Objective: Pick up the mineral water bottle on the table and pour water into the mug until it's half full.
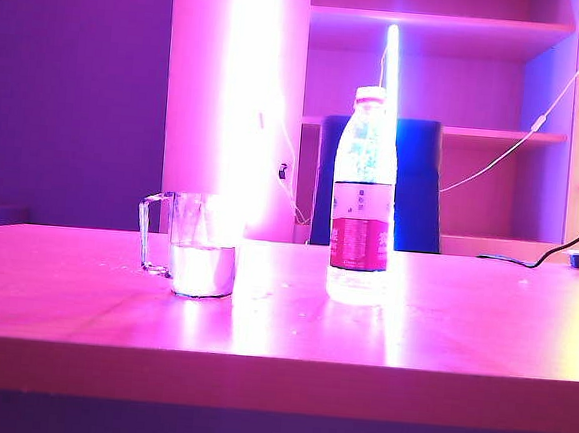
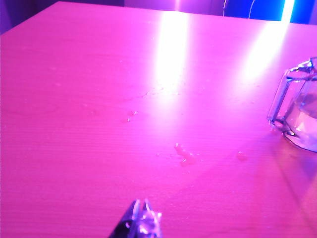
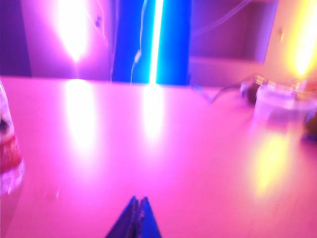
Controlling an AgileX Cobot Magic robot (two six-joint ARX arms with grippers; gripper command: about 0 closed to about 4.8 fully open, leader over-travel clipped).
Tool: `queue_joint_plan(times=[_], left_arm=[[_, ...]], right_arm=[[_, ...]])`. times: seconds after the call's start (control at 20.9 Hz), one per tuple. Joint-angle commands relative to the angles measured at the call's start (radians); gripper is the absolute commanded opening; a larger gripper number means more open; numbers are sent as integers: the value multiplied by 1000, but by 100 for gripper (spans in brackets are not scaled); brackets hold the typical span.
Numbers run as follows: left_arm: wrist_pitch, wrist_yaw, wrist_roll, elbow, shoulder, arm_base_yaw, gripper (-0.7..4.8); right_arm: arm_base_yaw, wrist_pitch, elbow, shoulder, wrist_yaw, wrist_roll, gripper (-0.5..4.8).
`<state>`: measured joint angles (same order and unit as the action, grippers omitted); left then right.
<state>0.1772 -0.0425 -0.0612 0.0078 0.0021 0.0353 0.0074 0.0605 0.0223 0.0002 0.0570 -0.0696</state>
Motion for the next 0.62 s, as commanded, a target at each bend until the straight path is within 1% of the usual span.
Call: queue_joint_plan(times=[0.05,0.1,0.29,0.62], left_arm=[[3,-3,1,2,1,0,-6],[3,-5,0,2,1,0,-5],[3,-4,1,2,1,0,-6],[3,-4,1,2,1,0,-5]], right_arm=[[-1,-54,-21,-3,3,44,-1],[-1,-112,-21,-3,5,45,-1],[-1,-238,-21,-2,-7,44,-1],[-1,-241,-21,-2,-7,44,-1]])
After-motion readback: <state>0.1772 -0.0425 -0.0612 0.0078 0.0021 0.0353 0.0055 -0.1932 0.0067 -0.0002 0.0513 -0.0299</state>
